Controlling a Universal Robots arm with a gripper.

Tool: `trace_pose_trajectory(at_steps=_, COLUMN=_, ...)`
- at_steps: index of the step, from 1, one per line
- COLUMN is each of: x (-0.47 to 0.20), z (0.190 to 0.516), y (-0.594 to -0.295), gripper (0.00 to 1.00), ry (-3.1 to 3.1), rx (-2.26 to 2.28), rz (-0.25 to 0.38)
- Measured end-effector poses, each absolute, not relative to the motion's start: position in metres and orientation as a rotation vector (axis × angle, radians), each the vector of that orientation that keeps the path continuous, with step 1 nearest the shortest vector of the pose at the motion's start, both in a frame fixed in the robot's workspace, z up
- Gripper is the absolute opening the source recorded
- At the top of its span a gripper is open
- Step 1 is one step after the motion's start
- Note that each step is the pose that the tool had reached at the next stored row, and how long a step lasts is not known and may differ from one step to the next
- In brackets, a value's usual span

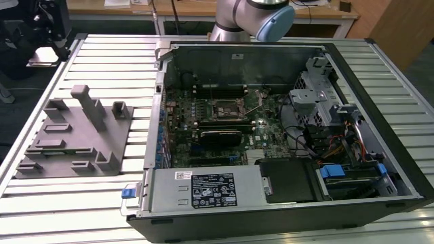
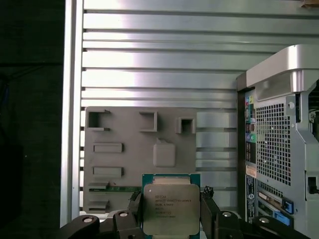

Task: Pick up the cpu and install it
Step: 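Pick up the cpu and move it towards the insertion slot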

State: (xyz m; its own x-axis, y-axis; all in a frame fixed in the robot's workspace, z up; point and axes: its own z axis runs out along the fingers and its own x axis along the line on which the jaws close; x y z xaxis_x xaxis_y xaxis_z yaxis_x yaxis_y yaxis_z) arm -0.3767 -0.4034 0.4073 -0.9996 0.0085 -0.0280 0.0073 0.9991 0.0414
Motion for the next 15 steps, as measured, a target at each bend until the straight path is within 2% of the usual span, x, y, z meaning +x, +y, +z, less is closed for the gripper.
trace_pose_trajectory(at_steps=15, x=-0.342, z=0.407, y=-0.403, gripper=0.55, ry=3.113, rx=0.012, rz=0.064)
